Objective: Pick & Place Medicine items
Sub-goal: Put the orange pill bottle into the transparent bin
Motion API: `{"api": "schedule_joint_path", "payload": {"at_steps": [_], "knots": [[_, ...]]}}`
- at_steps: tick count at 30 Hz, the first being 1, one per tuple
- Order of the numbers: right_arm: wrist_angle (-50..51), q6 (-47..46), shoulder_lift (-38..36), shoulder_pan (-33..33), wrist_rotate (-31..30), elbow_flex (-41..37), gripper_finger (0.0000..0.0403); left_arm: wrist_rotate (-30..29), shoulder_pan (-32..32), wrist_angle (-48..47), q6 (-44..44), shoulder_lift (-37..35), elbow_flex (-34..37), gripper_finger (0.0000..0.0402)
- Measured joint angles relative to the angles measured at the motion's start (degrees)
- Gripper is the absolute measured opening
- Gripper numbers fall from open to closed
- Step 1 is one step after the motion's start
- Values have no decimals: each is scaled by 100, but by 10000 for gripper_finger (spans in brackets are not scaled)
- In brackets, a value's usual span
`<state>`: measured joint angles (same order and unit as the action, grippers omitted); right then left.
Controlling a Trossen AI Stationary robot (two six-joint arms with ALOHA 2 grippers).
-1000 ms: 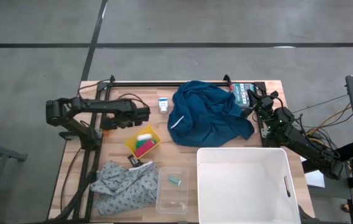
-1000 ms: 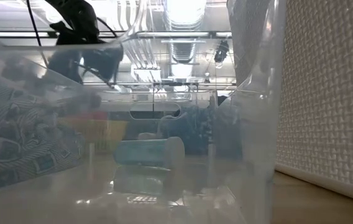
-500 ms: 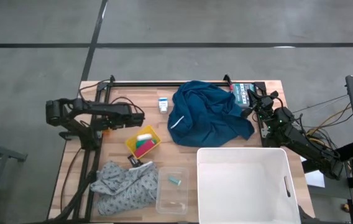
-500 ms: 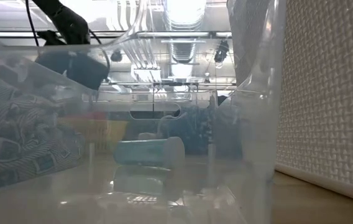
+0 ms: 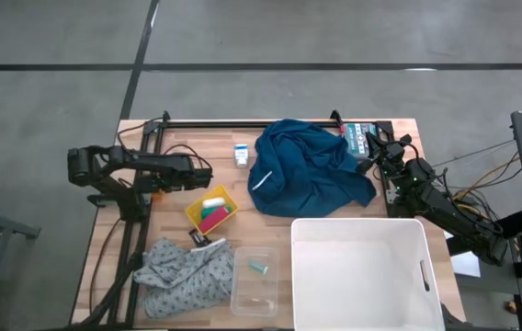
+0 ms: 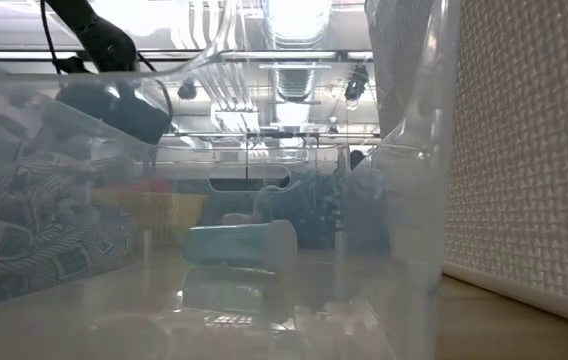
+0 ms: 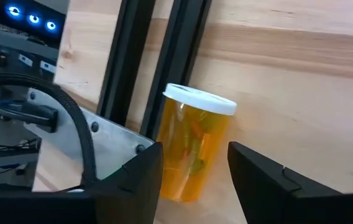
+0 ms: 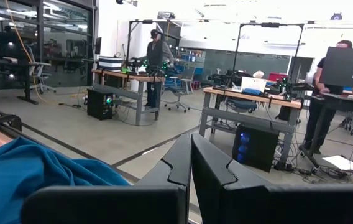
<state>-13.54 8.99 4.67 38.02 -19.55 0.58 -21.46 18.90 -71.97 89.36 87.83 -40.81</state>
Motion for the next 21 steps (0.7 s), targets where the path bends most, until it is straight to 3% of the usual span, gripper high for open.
{"api": "schedule_joint_path", "payload": {"at_steps": [7, 21], "knots": [[0, 0, 0, 2, 1, 0, 8, 221, 0, 323, -52, 0, 1, 196], [-2, 0, 0, 0, 2, 0, 8, 149, 0, 186, -389, 0, 1, 297]]}}
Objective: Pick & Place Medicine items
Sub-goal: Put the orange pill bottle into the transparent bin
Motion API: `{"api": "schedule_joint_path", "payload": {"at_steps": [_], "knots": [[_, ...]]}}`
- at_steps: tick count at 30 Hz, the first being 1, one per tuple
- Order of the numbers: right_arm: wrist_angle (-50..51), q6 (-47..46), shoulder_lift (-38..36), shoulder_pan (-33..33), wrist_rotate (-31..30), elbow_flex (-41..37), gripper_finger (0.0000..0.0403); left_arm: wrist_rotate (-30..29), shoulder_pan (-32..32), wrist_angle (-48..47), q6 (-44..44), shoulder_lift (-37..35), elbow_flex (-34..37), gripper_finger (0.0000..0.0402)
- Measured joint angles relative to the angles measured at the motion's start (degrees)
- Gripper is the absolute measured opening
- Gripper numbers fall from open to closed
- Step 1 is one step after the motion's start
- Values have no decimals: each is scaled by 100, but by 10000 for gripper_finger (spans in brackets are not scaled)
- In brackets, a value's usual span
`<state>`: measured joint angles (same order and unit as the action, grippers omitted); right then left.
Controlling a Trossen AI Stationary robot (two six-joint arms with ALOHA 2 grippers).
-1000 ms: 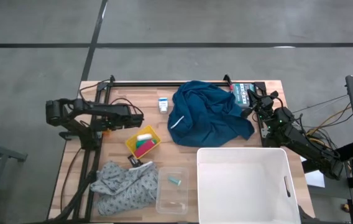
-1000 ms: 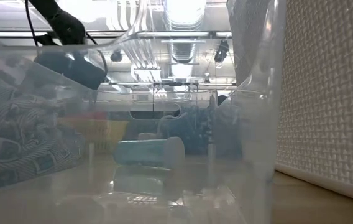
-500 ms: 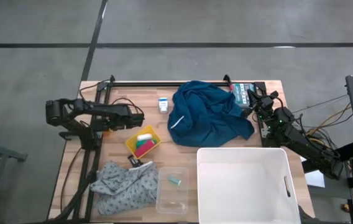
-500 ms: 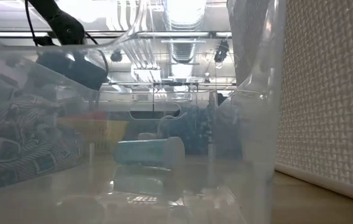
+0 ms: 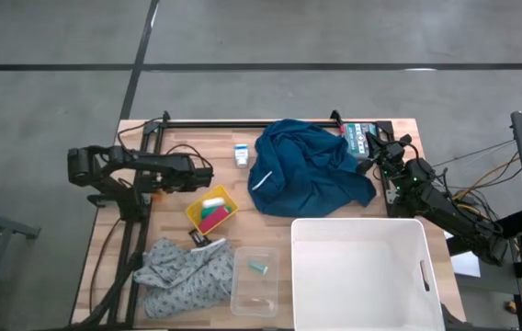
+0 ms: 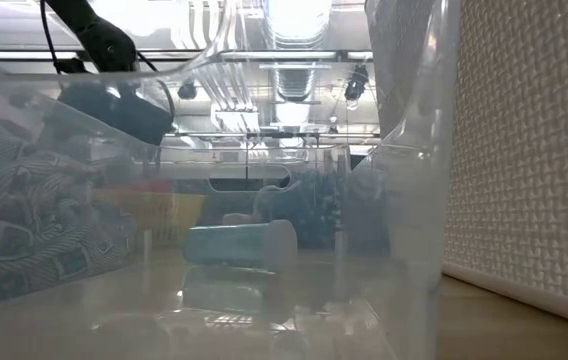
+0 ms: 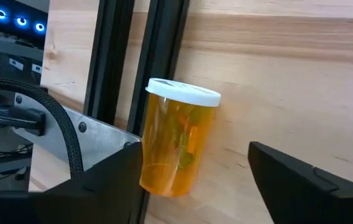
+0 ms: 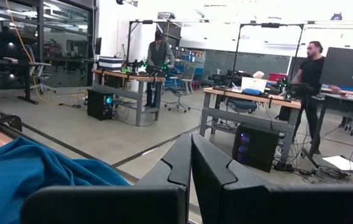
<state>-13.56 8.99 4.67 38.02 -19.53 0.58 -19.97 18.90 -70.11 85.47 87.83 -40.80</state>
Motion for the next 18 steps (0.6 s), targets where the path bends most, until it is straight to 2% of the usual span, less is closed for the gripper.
{"api": "schedule_joint_path", "payload": {"at_steps": [6, 18], "knots": [[2, 0, 0, 1, -1, 0, 8, -17, 0, -76, -4, 0, 0, 313], [2, 0, 0, 0, -1, 0, 8, -105, 0, -44, -278, 9, 74, 301]]}}
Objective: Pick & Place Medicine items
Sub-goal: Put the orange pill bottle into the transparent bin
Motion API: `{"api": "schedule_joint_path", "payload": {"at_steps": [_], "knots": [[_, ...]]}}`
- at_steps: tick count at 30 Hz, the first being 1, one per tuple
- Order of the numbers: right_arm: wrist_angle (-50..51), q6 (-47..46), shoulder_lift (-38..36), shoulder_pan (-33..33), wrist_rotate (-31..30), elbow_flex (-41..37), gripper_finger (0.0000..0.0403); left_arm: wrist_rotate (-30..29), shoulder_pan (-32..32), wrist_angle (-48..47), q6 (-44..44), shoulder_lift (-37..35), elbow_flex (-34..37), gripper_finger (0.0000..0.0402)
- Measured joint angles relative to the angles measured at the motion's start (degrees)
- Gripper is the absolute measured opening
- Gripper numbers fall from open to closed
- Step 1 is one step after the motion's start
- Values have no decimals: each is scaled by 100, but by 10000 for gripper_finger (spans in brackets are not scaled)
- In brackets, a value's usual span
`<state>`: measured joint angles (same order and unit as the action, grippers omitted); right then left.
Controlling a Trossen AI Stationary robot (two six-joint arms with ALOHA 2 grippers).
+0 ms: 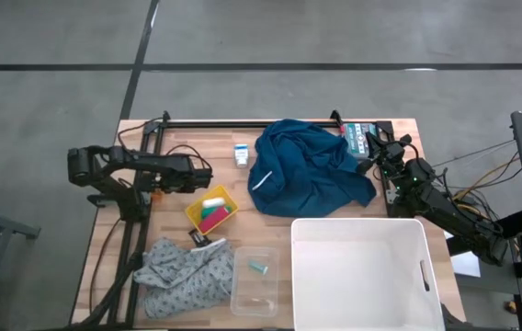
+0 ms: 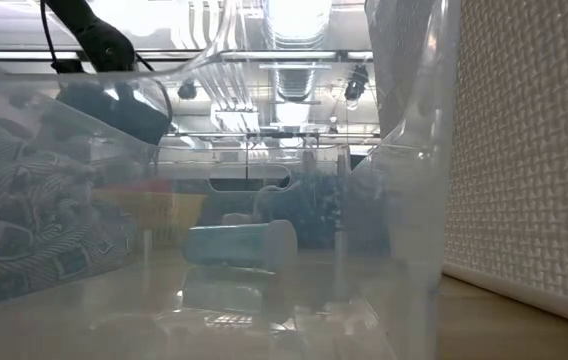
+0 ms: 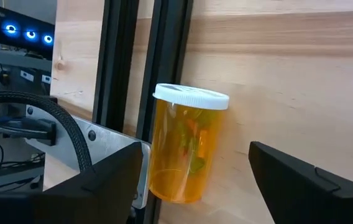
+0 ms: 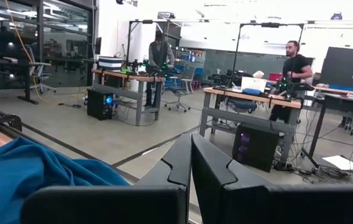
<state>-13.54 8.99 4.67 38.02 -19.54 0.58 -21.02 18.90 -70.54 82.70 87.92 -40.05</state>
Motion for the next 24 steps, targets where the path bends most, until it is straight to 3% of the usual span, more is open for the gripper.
{"api": "schedule_joint_path", "payload": {"at_steps": [9, 24], "knots": [[0, 0, 0, 2, -1, 0, 8, 2, -11, 58, -82, 139, 0, 302], [0, 0, 2, 0, 1, 0, 8, -87, -9, 111, -1238, 190, -9, 302]]}}
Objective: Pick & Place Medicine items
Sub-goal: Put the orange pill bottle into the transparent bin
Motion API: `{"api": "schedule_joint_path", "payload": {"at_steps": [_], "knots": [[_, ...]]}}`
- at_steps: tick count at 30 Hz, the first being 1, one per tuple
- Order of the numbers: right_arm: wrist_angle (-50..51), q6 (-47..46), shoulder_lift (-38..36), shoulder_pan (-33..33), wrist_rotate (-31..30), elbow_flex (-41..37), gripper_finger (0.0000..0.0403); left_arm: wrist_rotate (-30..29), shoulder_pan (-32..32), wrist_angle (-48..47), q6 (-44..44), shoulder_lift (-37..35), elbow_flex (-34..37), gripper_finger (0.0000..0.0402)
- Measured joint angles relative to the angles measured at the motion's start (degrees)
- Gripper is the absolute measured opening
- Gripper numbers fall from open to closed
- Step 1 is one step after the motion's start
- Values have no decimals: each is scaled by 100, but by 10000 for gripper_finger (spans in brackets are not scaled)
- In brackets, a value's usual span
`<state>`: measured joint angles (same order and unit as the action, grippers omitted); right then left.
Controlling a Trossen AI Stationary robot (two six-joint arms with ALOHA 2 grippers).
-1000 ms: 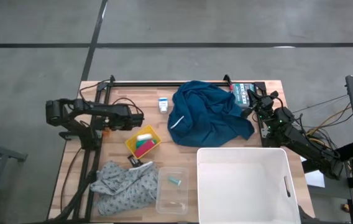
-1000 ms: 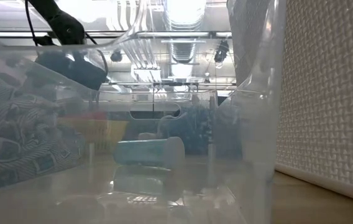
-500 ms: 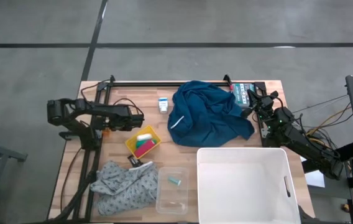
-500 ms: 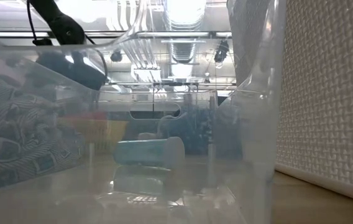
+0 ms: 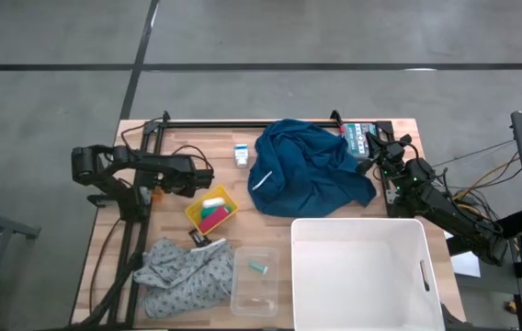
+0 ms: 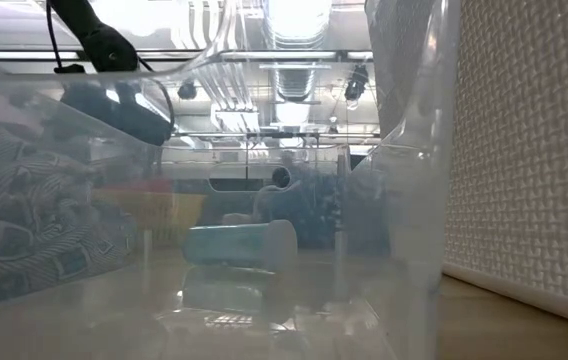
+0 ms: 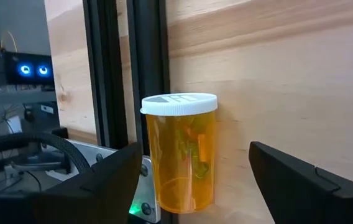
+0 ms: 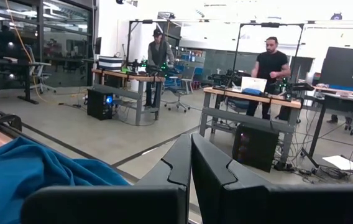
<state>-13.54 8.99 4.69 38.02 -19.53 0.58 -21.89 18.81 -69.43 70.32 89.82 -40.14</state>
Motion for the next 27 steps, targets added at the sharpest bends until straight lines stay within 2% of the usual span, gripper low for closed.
{"api": "schedule_joint_path", "payload": {"at_steps": [12, 19, 27], "knots": [[0, 0, 0, 0, 0, 0, 8, 97, 0, 377, 185, -4, 392, 300], [0, 0, 0, 0, -1, 0, 8, -40, 0, 454, 145, -14, 453, 299], [0, 0, 0, 0, -2, 0, 8, -175, 4, 455, 35, -9, 463, 277]]}}
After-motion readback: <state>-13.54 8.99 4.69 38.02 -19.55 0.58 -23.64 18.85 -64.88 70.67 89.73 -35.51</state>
